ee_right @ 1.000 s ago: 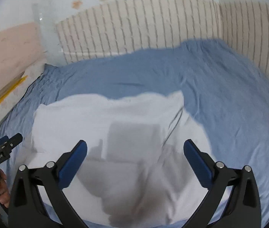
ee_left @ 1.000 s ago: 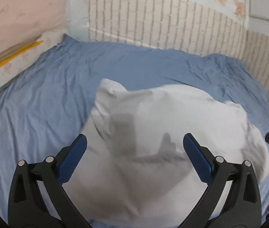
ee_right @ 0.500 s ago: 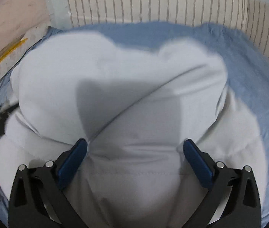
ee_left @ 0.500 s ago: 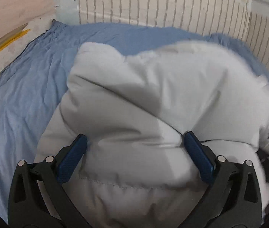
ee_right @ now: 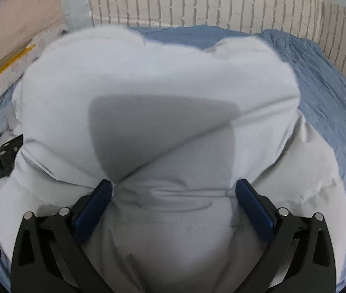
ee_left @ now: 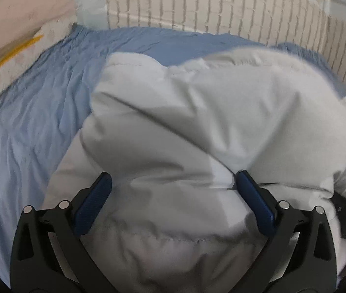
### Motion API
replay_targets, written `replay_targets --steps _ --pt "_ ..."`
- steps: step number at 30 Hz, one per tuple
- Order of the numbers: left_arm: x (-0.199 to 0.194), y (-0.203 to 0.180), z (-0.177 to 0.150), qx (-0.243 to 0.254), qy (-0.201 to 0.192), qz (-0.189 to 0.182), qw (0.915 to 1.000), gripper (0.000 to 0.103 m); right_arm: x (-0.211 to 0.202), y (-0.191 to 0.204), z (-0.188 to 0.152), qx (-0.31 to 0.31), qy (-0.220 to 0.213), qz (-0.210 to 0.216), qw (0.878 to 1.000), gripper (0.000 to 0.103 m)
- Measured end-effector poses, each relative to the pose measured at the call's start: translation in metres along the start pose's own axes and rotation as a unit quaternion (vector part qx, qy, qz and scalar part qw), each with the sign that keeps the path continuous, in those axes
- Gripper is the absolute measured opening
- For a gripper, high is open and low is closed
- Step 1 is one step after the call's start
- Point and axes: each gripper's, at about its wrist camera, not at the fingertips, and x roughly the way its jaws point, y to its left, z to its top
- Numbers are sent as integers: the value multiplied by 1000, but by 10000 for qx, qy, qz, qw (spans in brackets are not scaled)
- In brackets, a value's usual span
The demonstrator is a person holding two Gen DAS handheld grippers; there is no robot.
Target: Fold large clothes
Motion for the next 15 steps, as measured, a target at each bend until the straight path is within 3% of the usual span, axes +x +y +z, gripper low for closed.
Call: replay_targets --steps 5,9,11,12,15 --pt "-58 40 12 -208 -458 100 9987 100 -69 -35 12 511 -771 -4 9957 101" --pt "-88 90 9 -475 -487 354 9971 100 -111 -75 6 1017 -792 112 9916 101" --pt "-94 120 -3 -691 -452 547 9951 100 -128 -89 -2 915 -749 165 9928 101" --pt "-94 133 -14 -906 -386 667 9929 100 -133 -92 -8 828 -759 75 9936 101" --pt "-91 161 -37 -1283 -163 553 9901 100 -137 -111 -24 484 -674 -611 9947 101"
